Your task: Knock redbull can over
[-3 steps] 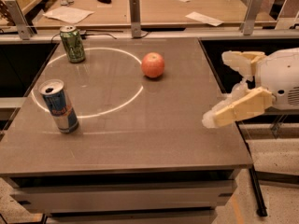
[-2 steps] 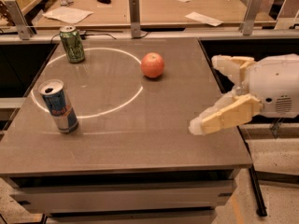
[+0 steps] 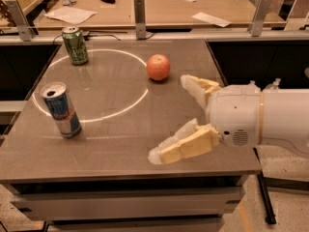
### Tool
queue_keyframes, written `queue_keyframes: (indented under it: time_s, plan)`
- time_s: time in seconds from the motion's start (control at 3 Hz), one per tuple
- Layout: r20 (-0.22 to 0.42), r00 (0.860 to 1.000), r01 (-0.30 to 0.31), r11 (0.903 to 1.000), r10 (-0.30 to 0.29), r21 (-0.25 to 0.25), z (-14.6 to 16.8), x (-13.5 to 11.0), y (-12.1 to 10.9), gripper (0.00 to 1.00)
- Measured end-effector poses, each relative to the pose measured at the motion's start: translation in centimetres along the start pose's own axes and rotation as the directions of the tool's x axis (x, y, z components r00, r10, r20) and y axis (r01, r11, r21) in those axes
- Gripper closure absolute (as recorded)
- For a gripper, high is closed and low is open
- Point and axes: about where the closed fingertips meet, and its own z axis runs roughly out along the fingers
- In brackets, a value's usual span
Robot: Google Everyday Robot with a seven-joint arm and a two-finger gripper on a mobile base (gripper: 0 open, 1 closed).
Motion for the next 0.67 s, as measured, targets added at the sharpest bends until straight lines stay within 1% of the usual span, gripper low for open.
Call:
queue_keyframes:
  time_s: [0.33,0.67]
  plan:
    - [0.051,0.999,0.002,1.0,-0.002,-0.003,3.1,0.8,0.8,0.0]
    - [0.09,0.996,0.004,1.0,-0.004,-0.005,6.3,1.3,0.9,0.0]
